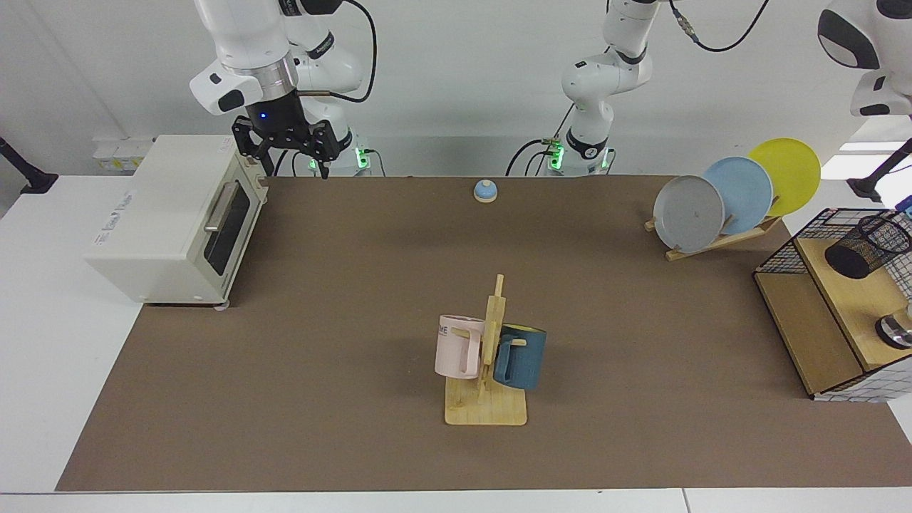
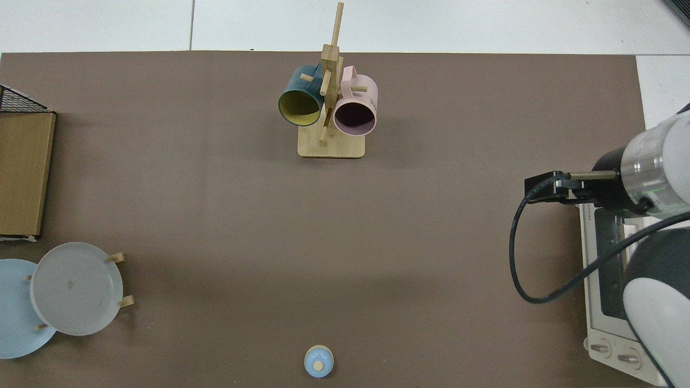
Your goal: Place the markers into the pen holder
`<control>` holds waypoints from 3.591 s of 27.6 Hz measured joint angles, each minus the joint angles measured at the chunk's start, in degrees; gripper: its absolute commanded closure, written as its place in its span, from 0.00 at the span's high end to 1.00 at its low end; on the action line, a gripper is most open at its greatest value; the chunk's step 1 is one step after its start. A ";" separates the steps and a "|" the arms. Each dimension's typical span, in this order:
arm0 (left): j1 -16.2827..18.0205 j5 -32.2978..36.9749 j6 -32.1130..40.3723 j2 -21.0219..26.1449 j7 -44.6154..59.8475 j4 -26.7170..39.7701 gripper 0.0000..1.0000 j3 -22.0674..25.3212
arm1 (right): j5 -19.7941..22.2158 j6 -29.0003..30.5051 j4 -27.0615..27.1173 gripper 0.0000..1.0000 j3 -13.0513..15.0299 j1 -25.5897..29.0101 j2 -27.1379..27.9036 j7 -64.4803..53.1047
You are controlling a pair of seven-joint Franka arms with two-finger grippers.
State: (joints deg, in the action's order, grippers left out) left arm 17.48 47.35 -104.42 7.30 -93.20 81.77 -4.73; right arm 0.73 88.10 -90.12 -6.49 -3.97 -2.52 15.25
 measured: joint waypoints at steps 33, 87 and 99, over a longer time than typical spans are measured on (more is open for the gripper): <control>3.82 3.80 -2.91 1.82 0.02 0.73 0.00 0.51 | 0.00 0.00 0.01 1.00 0.01 0.01 -0.01 0.00; 3.73 3.76 -7.32 6.50 11.42 11.18 0.00 2.55 | 0.00 0.00 0.01 1.00 0.01 0.01 -0.01 0.00; 3.75 3.71 -7.43 6.51 11.45 12.22 0.00 2.65 | 0.00 0.00 0.01 1.00 0.01 0.01 -0.01 0.00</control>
State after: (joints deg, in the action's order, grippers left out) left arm 21.23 51.06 -111.85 13.81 -81.75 93.99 -2.08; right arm 0.73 88.10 -90.11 -6.49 -3.95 -2.53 15.25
